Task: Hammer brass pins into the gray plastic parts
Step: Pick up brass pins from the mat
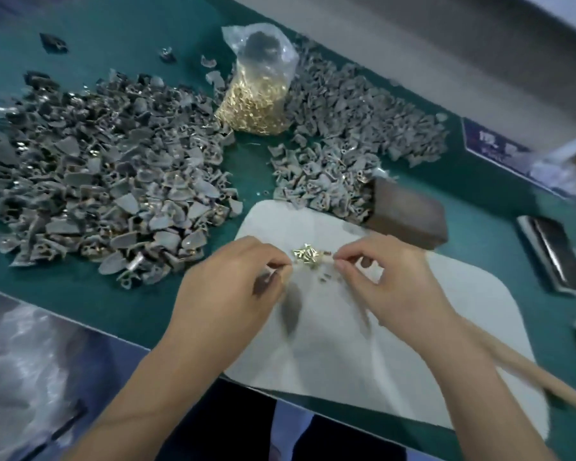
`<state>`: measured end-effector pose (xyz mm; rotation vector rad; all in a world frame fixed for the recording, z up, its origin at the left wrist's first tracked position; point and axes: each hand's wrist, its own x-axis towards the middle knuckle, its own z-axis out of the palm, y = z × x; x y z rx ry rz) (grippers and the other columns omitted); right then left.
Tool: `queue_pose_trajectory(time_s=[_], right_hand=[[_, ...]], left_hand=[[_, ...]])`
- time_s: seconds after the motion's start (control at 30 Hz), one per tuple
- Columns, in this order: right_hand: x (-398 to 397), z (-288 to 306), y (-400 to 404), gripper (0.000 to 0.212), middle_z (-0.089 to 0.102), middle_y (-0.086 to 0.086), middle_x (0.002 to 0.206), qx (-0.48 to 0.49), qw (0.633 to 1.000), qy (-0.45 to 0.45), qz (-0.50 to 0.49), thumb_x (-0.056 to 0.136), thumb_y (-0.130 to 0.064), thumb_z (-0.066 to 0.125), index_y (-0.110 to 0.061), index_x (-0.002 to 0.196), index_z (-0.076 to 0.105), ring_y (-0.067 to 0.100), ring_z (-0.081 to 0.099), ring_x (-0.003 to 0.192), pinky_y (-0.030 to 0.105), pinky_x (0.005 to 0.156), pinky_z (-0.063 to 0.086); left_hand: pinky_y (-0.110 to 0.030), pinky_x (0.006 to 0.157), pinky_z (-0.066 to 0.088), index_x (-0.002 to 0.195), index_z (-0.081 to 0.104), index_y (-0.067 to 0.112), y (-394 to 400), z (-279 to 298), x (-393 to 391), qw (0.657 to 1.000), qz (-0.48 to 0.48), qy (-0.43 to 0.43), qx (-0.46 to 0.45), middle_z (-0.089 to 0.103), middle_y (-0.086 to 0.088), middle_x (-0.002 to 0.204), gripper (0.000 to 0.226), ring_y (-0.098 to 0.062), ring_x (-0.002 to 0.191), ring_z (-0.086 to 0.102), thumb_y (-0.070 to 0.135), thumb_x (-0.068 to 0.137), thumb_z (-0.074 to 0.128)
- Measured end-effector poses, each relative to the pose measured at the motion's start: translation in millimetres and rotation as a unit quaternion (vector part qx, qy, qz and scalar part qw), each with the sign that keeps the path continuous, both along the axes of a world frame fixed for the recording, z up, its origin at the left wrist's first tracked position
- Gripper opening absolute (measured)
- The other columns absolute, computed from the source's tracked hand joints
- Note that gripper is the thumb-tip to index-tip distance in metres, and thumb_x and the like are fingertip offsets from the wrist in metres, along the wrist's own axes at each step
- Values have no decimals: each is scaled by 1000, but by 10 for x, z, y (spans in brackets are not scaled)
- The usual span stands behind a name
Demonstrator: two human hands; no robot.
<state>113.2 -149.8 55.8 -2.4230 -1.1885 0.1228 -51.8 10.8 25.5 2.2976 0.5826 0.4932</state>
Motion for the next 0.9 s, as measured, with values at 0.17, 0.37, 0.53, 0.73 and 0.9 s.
queue_pose_trajectory(time_s=[0.17,0.37,0.53,0.73,0.9], right_hand=[[-118,-203,-100,19,67,-11,90,11,1000,-27,-8,83,-24,84,-24,100,76,0,55,83,-5,93,18],[-107,-206,-28,20,69,-9,90,18,997,-66,-28,88,-22,78,-29,106,75,4,50,91,-12,90,-2],[-44,-208,38,4,63,-15,99,-30,997,-59,-34,97,-37,64,-36,99,67,2,50,96,1,69,14],[274,-152,13,4,64,-14,94,22,999,18,-36,97,-28,57,-32,95,57,7,59,85,37,70,47],[628,-52,-189,20,64,-17,79,157,984,55,-56,85,-10,69,-29,83,61,7,59,71,12,62,43]], left_hand=[[-29,66,48,96,74,33,-103,-98,138,997,9,28,73,68,15,94,15,-17,89,67,24,84,78],[-29,67,46,95,74,32,-157,-97,181,994,27,21,103,68,17,92,11,-16,88,66,26,86,75],[-27,64,43,95,74,35,-163,-59,231,994,31,23,107,67,19,92,9,-11,87,65,31,87,74],[-33,70,50,106,69,37,-38,149,710,987,12,1,161,65,19,98,14,-12,100,59,30,93,68],[-28,72,46,117,63,37,106,198,1303,985,-8,42,167,63,17,108,21,-9,108,58,42,97,61]])
